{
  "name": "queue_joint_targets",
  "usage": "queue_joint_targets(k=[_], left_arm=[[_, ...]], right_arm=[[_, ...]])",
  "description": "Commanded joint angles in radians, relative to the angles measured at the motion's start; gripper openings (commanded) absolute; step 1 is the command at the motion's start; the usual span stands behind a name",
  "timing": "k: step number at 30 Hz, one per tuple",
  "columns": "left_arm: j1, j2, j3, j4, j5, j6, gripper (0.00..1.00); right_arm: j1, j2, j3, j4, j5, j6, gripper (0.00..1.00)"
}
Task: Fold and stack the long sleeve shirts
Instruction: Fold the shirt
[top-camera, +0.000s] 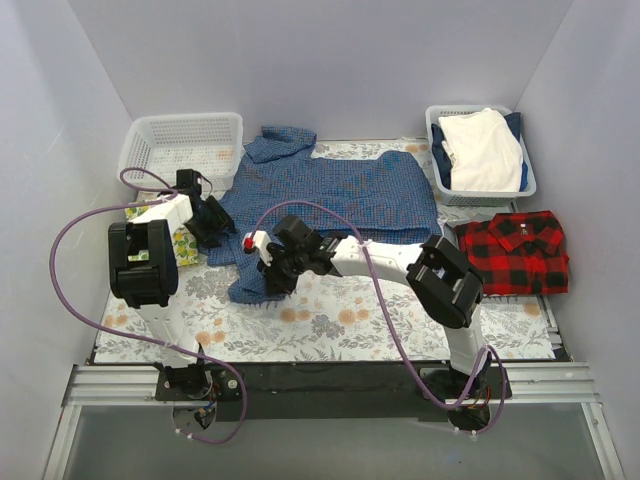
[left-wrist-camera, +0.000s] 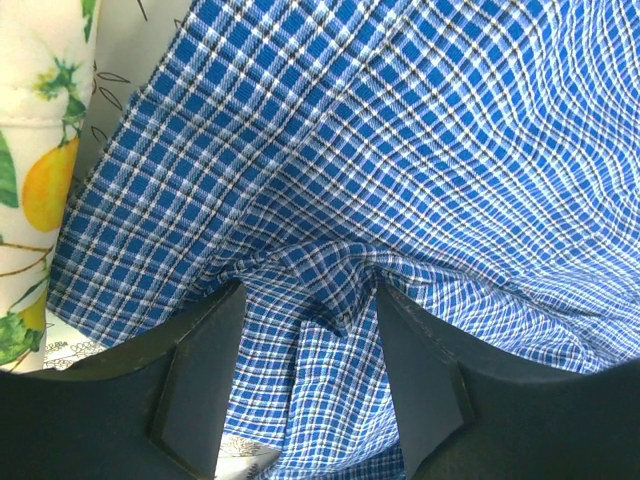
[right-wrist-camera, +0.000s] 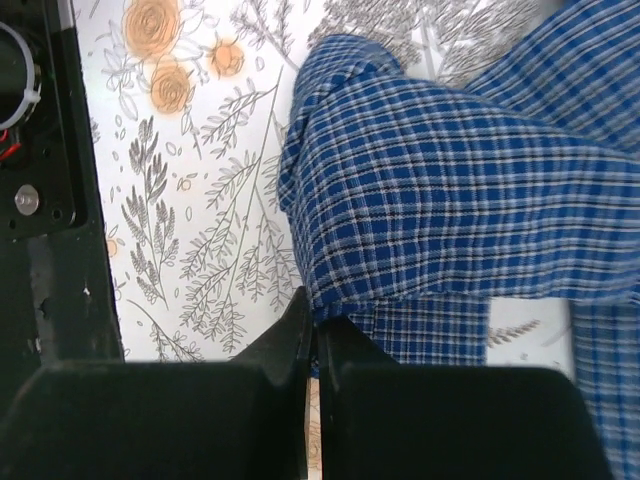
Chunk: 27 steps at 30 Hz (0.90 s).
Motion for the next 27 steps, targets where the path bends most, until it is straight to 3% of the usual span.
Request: queue_joint_targets(k=[1,11,21,25,27], left_arm=[[0.015,-0.054,-0.061,-0.044,-0.042,0.04,0.55],[0.013,-0.267,-0.131,-0.023,-0.093,0.012,0.61],[0.013,-0.321,-0.124,-0.027,-0.117,-0.003,0.64],[0.015,-0.303,-0.16,-0.024,-0.079,0.0,0.64],[0.013,-0.291,-0.176,-0.016,-0.062,0.006,0.64]], right_arm=[[-0.013,-0.131,0.103,-0.014,0.102,-0.025,0.01],[-0.199,-0.082,0.383,-0.074,0.274,0.053,0.01],[-0.331,0.218,0.723,-0.095,0.166,0.139,0.01],[-0.34,0.288,0.758,-0.12,0.13,0.174,0.02],[-0.341,0.286,0.724,-0.12,0.167,0.197,0.12]])
